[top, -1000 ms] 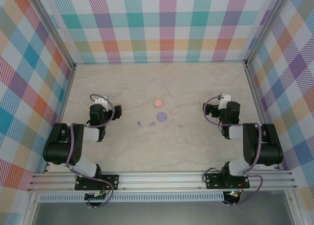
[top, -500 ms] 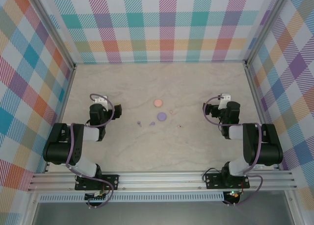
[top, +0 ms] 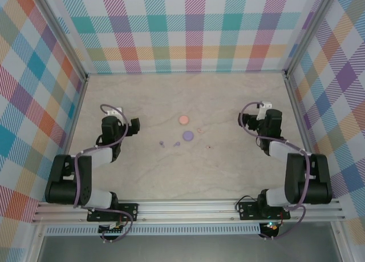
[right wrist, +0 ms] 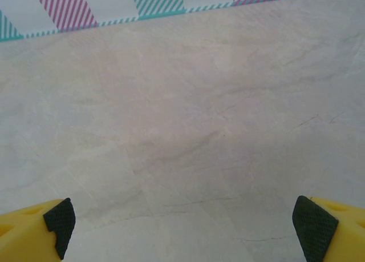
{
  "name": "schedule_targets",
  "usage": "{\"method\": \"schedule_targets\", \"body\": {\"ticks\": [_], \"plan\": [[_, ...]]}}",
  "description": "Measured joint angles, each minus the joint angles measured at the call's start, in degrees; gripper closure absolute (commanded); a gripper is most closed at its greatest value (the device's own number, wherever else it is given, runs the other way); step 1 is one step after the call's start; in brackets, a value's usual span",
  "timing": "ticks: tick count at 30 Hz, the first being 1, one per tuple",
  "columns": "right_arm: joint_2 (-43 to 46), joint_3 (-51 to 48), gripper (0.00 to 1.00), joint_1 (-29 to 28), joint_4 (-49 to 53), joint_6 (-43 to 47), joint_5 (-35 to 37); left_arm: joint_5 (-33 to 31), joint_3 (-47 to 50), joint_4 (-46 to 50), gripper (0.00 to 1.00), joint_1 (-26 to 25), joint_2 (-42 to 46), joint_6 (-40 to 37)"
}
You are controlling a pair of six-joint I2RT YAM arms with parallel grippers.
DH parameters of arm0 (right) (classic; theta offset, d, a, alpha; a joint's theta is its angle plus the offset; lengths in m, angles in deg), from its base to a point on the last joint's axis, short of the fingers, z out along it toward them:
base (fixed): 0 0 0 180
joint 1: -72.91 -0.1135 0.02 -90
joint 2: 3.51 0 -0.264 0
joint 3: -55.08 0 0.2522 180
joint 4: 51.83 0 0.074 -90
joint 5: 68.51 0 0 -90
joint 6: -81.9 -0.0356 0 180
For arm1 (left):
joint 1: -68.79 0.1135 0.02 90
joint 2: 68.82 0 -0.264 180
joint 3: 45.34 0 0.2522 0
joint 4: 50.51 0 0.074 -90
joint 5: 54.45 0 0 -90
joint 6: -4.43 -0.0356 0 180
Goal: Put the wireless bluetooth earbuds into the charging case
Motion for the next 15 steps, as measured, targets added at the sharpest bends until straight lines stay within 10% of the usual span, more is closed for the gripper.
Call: {"method": "schedule_targets", "body": {"ticks": [15], "plan": [[4.0,9.0,0.01,-4.4,28.6,-18.1,-16.8,12.7,-15.9,29.4,0.11,-7.3,6.0,12.6]]}}
